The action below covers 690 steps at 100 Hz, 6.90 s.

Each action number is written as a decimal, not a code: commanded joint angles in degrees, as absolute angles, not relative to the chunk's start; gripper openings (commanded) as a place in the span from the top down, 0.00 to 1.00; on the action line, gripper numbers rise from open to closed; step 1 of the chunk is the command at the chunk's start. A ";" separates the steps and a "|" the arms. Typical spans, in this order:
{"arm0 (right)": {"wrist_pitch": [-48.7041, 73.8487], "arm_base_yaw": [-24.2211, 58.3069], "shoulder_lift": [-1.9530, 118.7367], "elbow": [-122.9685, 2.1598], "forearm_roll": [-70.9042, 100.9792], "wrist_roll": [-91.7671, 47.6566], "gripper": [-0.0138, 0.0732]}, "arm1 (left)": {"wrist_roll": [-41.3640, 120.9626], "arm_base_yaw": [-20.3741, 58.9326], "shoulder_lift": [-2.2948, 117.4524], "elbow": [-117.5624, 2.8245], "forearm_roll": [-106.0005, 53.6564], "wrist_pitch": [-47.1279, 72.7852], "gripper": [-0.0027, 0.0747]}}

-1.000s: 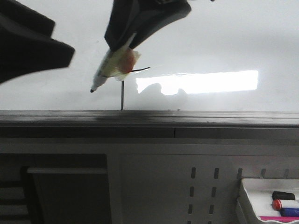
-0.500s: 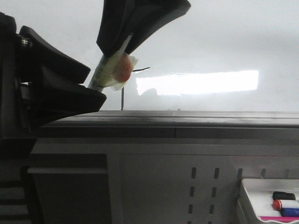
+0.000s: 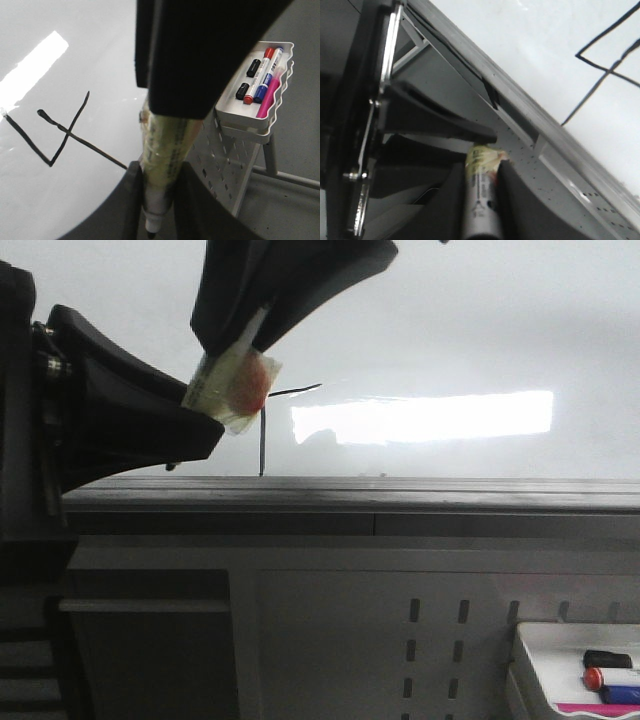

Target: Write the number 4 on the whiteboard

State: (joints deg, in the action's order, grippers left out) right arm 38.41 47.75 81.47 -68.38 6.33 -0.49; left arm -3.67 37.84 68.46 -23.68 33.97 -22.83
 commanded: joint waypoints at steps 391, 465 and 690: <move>-11.83 47.45 23.77 -7.95 -4.14 -0.88 0.92 | -3.83 28.22 10.76 -12.19 2.58 -0.80 0.99; -11.83 47.45 23.77 -7.95 -4.14 -0.88 0.92 | -3.83 2.11 -1.81 2.24 2.58 15.59 0.99; 6.64 -2.05 6.86 2.01 -4.15 1.06 0.92 | -3.83 2.11 -1.81 2.24 2.58 16.61 0.99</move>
State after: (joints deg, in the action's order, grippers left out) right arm 2.99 -0.34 9.52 0.92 -3.65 0.79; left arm -3.86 2.13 -0.35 0.32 2.61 19.43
